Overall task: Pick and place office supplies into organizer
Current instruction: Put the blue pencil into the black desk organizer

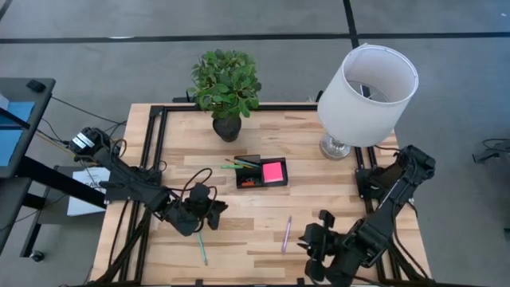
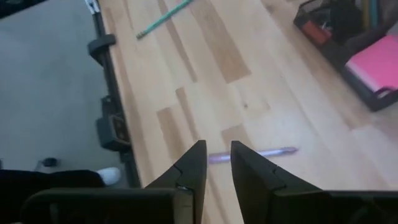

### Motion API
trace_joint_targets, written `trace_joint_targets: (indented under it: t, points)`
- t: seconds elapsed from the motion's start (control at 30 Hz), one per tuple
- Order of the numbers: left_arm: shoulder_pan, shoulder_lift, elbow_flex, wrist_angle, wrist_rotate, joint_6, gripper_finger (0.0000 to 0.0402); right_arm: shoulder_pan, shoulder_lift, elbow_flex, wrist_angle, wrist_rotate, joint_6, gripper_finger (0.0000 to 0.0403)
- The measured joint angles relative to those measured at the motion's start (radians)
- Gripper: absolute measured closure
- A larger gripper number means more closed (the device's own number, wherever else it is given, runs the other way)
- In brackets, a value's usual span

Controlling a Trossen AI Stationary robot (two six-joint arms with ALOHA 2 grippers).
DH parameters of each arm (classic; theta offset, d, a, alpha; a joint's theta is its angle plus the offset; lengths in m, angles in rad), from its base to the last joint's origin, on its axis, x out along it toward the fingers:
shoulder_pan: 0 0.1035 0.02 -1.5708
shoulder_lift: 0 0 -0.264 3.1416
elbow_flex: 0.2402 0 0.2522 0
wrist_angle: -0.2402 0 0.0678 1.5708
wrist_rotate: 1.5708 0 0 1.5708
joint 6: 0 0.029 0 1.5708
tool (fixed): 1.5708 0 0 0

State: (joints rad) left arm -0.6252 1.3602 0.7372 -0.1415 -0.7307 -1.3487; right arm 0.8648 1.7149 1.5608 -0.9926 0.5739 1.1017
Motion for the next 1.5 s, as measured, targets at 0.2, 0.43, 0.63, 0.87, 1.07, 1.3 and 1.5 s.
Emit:
trace_joint_targets:
  t: [0.2, 0.43, 0.63, 0.87, 1.07, 1.3, 1.5]
  points:
    - [0.072, 0.000, 0.000, -0.016, 0.167, 0.087, 0.0319, -0.025, 0.000, 0.000, 0.003, 0.002, -0.044, 0.0335]
    - [0.112, 0.000, 0.000, -0.084, 0.453, 0.057, 0.0277, -0.025, 0.000, 0.000, -0.032, -0.001, -0.037, 0.0335]
    - [0.131, 0.000, 0.000, -0.199, 0.803, -0.121, 0.0245, -0.025, 0.000, 0.000, -0.082, -0.003, -0.031, 0.0335]
    - [0.063, 0.000, 0.000, 0.022, 1.125, -0.235, 0.0242, -0.021, 0.000, 0.000, -0.128, 0.000, -0.028, 0.0335]
    - [-0.047, 0.052, 0.000, 0.082, 1.045, -0.331, 0.0242, -0.021, 0.000, 0.000, -0.163, 0.001, -0.028, 0.0335]
    - [-0.138, 0.227, 0.000, 0.259, 1.103, -0.690, 0.0242, -0.014, 0.000, 0.000, -0.201, 0.003, 0.031, 0.0335]
    - [-0.111, 0.329, 0.000, 0.429, 1.036, -0.711, 0.0242, -0.025, 0.000, 0.000, -0.215, 0.003, 0.020, 0.0335]
